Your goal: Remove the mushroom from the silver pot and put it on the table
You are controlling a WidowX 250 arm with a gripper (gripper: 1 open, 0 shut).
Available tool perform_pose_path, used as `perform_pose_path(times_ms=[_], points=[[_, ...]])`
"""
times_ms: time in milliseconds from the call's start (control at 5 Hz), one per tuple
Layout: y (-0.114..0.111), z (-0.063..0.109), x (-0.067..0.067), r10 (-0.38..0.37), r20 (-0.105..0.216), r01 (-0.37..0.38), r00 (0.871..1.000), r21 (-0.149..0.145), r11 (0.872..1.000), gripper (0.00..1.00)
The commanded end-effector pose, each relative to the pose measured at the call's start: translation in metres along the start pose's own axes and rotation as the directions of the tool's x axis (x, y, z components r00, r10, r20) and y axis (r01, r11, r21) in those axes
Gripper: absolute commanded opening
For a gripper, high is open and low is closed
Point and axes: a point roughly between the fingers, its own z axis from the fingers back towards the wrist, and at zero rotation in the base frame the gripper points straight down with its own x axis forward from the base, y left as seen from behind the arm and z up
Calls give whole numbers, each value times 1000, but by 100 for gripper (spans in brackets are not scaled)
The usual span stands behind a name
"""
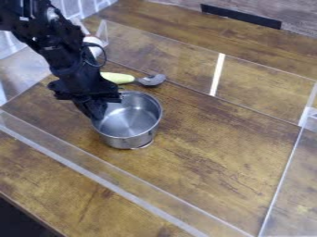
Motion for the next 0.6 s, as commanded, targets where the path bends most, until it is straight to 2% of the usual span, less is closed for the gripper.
perform_pose_path(times_ms=[0, 200, 400], points=[[8, -4, -12, 47, -28, -46, 999, 19, 999, 0], [0, -6, -17, 69, -39, -68, 997, 20, 997, 0], [2, -9, -13, 111, -45, -110, 993, 29, 994, 0]])
